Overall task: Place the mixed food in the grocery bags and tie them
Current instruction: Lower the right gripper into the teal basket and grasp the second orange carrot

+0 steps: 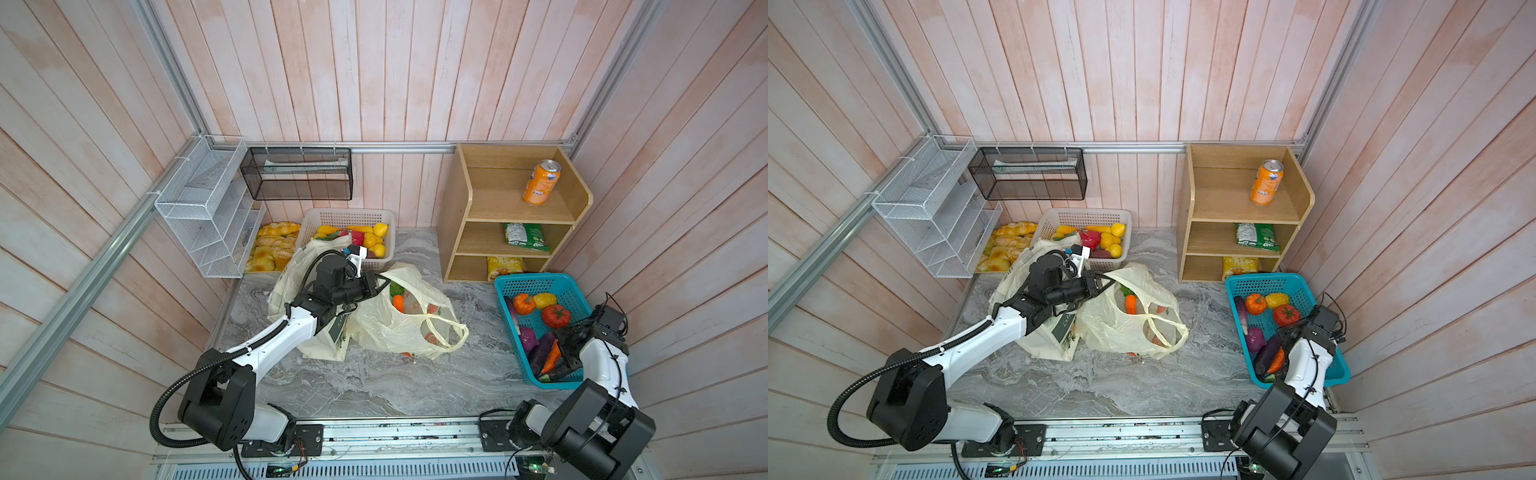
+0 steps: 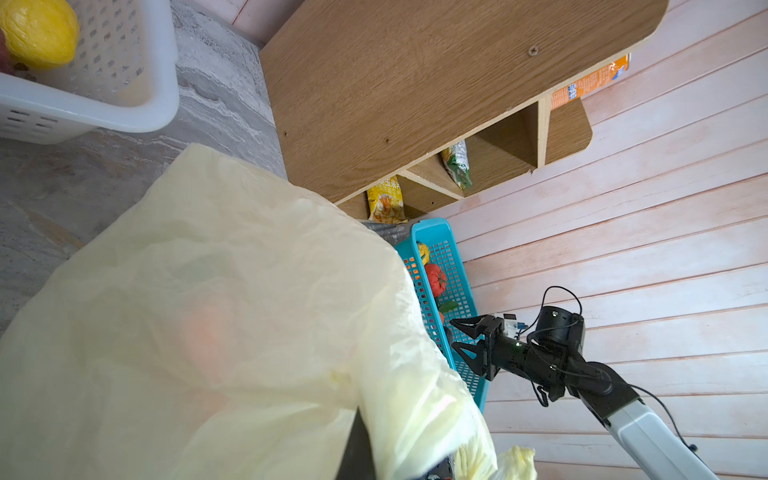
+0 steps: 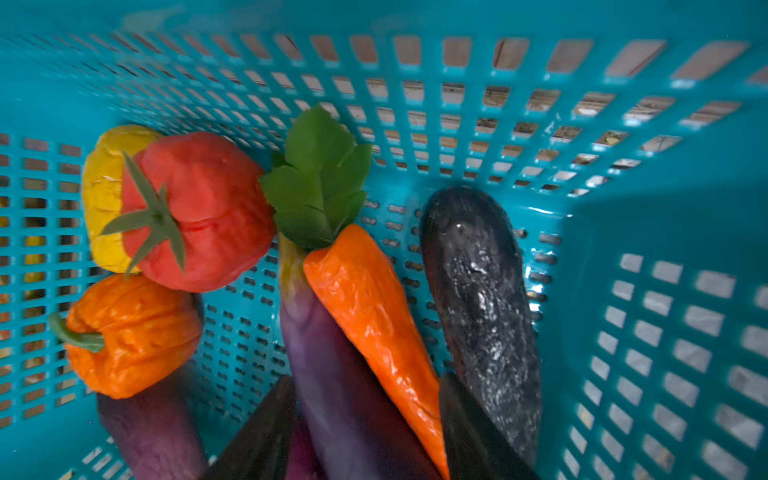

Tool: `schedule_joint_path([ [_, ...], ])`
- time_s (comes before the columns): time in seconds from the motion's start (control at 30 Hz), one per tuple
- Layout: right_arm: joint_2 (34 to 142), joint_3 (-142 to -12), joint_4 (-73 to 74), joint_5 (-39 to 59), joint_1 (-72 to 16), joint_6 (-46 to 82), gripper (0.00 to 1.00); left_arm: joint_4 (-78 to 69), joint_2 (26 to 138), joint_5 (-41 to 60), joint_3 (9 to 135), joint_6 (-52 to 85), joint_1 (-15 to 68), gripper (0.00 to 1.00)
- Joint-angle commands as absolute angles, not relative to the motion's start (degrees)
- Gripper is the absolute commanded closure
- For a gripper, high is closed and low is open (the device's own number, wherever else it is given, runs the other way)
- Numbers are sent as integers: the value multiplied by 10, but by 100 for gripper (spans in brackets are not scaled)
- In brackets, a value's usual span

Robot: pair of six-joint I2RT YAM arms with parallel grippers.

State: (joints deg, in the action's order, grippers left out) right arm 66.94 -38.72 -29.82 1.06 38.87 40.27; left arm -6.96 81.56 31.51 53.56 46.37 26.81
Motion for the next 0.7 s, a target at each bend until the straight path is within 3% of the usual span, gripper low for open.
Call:
schedule_joint_path([
  [0.0, 684, -394, -313, -5, 398, 395, 48, -88, 822, 322, 549, 466, 270, 100],
  [0.07, 691, -394, -315, -6, 405, 392, 56, -90, 824, 325, 553, 469, 270, 100],
  [0.17, 703, -392, -312, 0, 414, 391, 58, -91, 827, 330, 558, 470, 269, 100],
  [0.47, 776, -409, -295, 83, 418, 372, 53, -108, 835, 340, 558, 479, 260, 100],
  [0.67, 790, -405, -286, 88, 418, 372, 53, -120, 847, 345, 558, 485, 258, 100],
])
